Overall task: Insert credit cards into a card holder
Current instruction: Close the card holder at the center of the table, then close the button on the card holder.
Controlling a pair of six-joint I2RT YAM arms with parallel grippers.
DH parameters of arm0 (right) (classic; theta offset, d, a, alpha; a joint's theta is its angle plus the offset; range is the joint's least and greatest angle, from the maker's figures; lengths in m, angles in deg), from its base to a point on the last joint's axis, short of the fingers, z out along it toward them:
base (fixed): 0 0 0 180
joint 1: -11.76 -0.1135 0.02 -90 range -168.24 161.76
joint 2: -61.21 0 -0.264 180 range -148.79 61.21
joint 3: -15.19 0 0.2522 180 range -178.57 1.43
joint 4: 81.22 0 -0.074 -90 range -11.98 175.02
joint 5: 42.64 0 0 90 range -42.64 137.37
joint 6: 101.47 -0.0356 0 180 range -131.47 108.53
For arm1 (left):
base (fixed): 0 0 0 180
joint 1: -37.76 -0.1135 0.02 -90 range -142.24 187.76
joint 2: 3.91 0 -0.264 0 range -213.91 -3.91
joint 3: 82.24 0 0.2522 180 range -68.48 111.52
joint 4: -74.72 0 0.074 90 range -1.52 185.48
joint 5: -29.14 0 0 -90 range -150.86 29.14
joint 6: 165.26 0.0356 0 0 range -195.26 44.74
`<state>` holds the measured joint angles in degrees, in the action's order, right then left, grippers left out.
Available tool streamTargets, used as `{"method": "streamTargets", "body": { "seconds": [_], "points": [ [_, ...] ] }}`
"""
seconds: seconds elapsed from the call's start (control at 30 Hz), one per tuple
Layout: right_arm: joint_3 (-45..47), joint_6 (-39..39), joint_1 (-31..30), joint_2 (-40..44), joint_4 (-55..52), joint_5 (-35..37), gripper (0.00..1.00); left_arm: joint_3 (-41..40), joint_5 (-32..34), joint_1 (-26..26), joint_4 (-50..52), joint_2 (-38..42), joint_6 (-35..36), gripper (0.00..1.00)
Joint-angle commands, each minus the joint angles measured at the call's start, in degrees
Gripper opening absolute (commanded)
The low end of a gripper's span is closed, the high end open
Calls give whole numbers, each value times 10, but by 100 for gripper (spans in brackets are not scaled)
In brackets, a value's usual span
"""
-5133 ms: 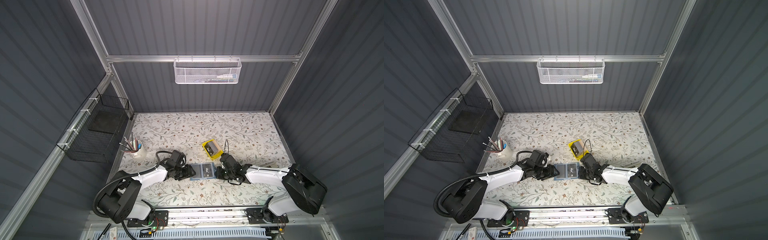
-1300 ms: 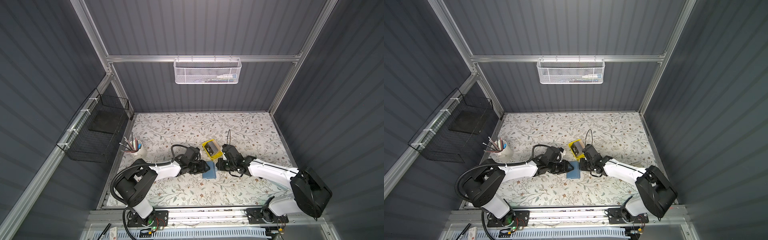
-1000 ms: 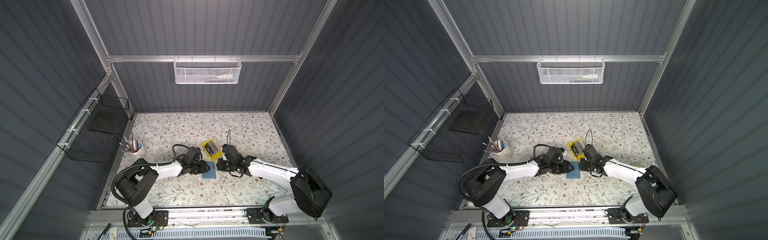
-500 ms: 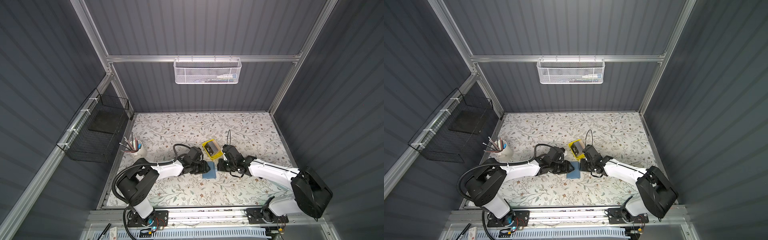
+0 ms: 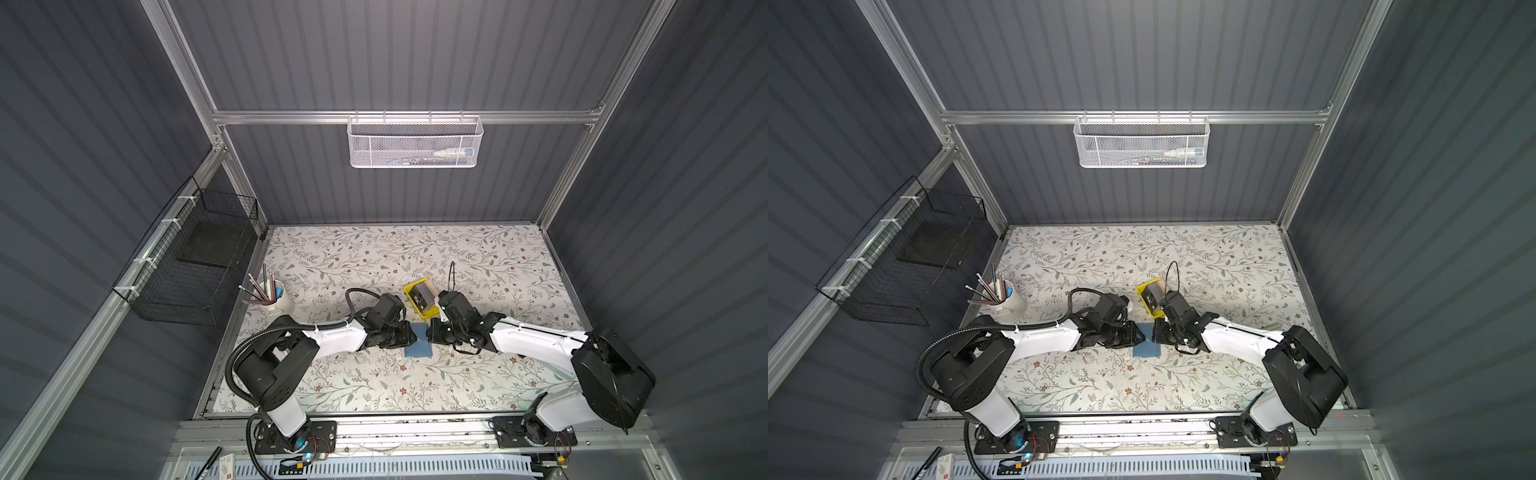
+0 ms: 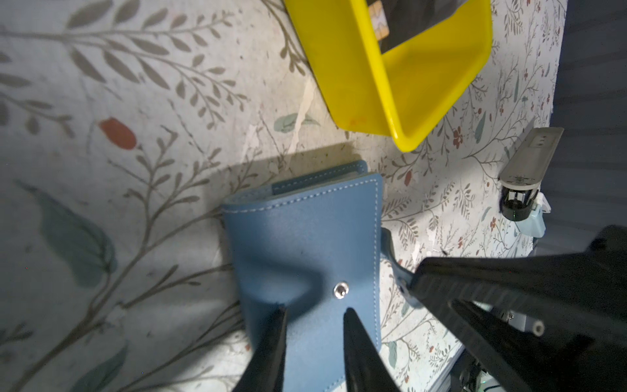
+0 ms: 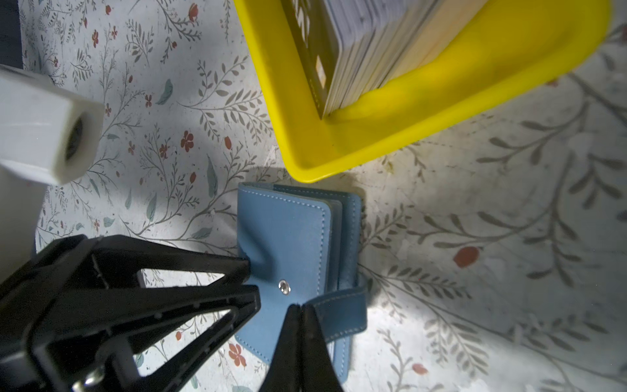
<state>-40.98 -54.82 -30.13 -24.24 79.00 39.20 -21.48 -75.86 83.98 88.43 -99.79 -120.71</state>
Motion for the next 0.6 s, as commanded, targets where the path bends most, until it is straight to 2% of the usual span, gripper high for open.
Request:
{"method": "streamTargets", "body": {
  "seconds": [0.0, 0.1, 0.57],
  "points": [
    [-17, -8, -7, -13, 8, -4, 0, 3, 4, 5, 18, -20, 2, 29],
    [-19, -12, -12, -21, 13, -4, 0, 2, 5, 7, 16, -21, 1, 25],
    [-39, -13, -25, -56, 14, 4, 0, -7, 5, 8, 7, -21, -1, 22]
  ]
}}
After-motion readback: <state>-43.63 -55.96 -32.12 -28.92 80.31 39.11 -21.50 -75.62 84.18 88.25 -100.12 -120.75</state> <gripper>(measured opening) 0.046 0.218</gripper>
